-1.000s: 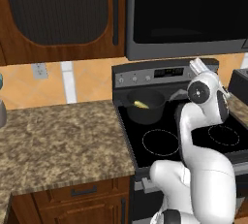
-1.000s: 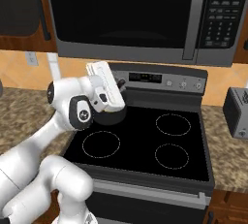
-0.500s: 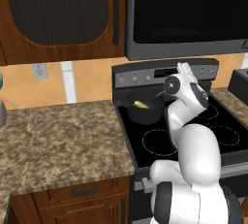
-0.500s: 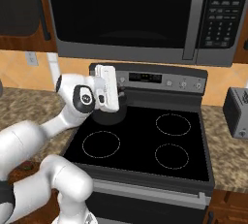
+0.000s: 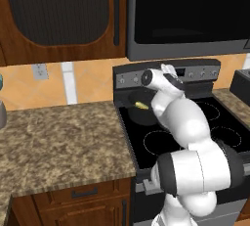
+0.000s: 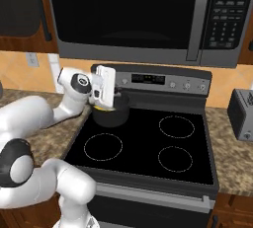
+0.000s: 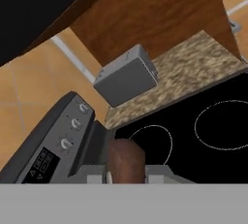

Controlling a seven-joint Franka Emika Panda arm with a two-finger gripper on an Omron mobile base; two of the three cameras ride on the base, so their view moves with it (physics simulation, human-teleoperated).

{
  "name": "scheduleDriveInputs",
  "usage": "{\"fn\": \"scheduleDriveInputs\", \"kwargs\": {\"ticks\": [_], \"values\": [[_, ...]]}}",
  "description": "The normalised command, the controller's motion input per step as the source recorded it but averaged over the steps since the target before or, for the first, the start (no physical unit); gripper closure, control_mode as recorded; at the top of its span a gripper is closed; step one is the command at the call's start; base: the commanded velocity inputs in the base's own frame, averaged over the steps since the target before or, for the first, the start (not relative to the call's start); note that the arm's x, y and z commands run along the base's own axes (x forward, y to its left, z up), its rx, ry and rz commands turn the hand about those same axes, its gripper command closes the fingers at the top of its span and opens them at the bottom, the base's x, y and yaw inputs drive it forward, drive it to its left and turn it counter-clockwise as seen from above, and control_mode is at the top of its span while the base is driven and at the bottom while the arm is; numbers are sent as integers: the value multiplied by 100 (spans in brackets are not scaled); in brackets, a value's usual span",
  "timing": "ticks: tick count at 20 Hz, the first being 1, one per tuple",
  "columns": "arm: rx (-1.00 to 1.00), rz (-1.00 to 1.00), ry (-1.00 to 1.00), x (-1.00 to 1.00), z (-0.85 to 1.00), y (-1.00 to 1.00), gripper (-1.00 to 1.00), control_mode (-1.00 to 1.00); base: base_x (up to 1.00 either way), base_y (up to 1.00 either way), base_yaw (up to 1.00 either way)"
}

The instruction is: Put the corn and corn in the pot. Retrieve the spatula and lightly stir the vegetables in the pot.

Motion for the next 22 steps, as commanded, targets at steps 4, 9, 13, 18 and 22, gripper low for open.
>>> {"fn": "scheduleDriveInputs", "kwargs": {"ticks": [4, 9, 13, 18, 22], "values": [[0, -10, 10, 24, -34, 30, 100, -100, 0, 0, 0], [0, -11, 5, 22, -45, 15, 100, -100, 0, 0, 0], [0, -14, 0, 1, -40, 0, 100, -100, 0, 0, 0], [0, -14, 0, 7, -50, 0, 100, -100, 0, 0, 0], [-2, -14, -1, 16, -60, 11, 100, -100, 0, 0, 0]]}}
